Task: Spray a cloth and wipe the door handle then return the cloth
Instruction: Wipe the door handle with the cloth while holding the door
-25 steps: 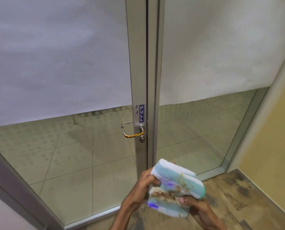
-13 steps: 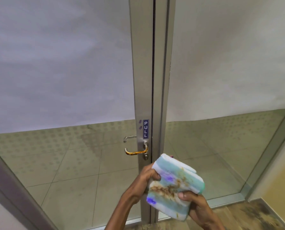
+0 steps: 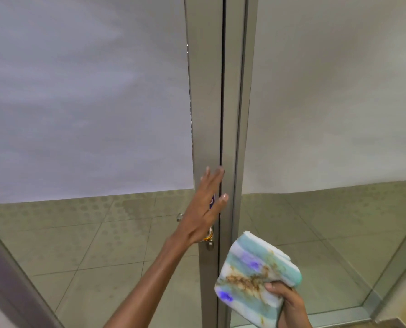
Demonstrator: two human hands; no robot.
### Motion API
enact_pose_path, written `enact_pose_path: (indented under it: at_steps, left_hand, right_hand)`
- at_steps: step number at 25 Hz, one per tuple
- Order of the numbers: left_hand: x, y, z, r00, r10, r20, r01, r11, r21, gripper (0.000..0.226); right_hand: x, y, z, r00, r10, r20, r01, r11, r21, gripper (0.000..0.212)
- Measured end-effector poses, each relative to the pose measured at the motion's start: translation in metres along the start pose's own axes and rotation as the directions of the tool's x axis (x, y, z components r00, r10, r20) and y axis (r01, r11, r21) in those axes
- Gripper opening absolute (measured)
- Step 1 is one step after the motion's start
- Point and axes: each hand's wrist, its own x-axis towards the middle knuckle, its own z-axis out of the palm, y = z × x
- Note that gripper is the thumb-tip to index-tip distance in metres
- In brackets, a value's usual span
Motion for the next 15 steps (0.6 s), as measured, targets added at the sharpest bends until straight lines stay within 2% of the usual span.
enact_pose_path:
  at_steps: [3,7,9,11,13,15]
  left_hand:
    - [0.055,-0.006,-0.022,0.965,0.258,-0.047,-0.223,0.904,0.364,0.076]
    - [0.119,-0.021,-0.045,0.906,0.423,-0.012,-0.307,0.678,0.668,0.082]
    - [0.141,-0.032,-0.050,0.875,0.484,0.006,-0.313,0.557,0.770,0.083]
    - [0.158,-0.044,-0.055,0.857,0.516,0.000,-0.286,0.475,0.832,0.081]
    - [0.172,-0.051,-0.060,0.840,0.541,-0.032,-0.255,0.447,0.858,0.078]
    - [0.186,-0.052,-0.061,0.813,0.579,-0.055,-0.251,0.434,0.865,0.077]
  right_hand:
    - [0.008,0.003,0.004,0.999,-0.001,-0.049,0.000,1.000,-0.030,0.068]
    - [0.020,0.006,0.009,0.996,-0.030,-0.079,0.024,0.997,-0.068,0.078]
    - [0.028,0.008,0.008,0.992,-0.069,-0.106,0.058,0.993,-0.107,0.078]
    - [0.035,0.007,0.010,0.981,-0.141,-0.133,0.118,0.979,-0.164,0.066]
    - [0.043,0.006,0.014,0.968,-0.190,-0.164,0.150,0.962,-0.229,0.051]
    - [0.049,0.005,0.020,0.952,-0.240,-0.188,0.171,0.931,-0.323,0.045]
